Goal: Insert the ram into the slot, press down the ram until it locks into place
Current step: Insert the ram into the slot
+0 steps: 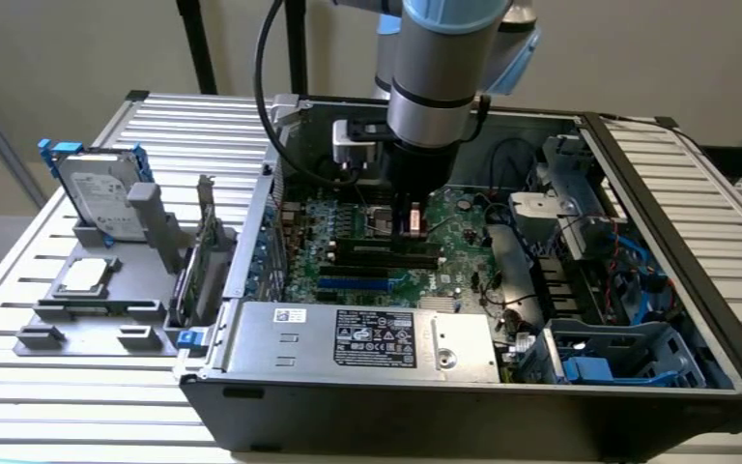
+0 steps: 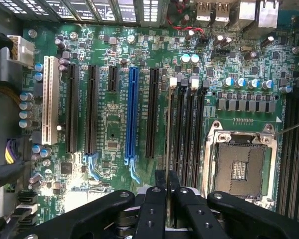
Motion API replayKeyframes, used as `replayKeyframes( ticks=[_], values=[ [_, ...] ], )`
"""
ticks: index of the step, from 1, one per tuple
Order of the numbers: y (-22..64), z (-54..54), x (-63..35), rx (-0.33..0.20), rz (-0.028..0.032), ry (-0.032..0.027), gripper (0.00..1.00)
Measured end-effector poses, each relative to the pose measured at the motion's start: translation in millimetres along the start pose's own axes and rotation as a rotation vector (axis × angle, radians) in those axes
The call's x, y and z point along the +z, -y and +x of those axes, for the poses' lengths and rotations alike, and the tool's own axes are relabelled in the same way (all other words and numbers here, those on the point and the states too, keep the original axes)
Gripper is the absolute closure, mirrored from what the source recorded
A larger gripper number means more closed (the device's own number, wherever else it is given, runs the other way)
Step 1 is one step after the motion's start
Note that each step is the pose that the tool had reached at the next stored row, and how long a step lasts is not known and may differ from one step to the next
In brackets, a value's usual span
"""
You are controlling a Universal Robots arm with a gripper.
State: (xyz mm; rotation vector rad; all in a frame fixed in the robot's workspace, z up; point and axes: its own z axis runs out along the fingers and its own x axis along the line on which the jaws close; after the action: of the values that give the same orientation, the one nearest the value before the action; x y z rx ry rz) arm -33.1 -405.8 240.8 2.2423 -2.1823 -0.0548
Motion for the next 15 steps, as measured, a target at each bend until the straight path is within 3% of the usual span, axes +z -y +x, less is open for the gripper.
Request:
replayKeyframes(
  ticks=[15],
  values=[
    [-0.9, -4.1, 5.2, 0.0, 0.0, -0.0008, 0.87]
  ],
)
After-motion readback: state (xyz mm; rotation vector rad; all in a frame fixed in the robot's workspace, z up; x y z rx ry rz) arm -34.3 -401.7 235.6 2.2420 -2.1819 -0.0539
